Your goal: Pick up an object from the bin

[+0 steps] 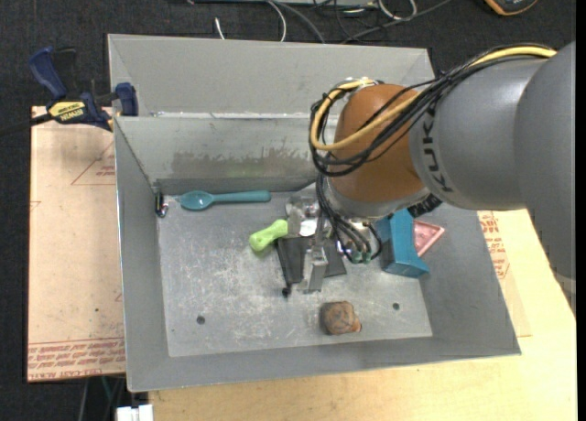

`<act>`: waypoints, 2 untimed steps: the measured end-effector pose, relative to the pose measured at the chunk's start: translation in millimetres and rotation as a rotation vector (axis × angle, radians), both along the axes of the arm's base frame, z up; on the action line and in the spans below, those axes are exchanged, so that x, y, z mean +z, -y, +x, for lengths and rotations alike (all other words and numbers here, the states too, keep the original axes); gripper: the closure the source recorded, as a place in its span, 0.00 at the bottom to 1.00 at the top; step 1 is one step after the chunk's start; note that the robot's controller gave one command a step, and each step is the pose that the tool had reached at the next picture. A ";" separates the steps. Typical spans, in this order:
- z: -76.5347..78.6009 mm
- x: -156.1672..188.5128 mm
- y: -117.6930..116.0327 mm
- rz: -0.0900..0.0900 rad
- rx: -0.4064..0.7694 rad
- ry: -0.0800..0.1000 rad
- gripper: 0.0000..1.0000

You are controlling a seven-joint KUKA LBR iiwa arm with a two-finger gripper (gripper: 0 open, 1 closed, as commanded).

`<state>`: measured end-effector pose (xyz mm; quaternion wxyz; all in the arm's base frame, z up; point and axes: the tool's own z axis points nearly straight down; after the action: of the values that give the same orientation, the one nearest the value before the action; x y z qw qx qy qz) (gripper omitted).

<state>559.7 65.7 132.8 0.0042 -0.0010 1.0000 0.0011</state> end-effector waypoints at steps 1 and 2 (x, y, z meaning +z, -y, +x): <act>22.7 -21.2 -21.8 -0.004 0.072 0.006 0.00; 32.9 -33.6 -13.4 0.001 -0.109 0.004 0.00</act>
Offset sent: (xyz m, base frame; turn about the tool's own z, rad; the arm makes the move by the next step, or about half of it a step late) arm 0.0405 0.0028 -0.0470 0.2930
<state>592.6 79.1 99.2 0.0064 0.0532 0.9986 0.0014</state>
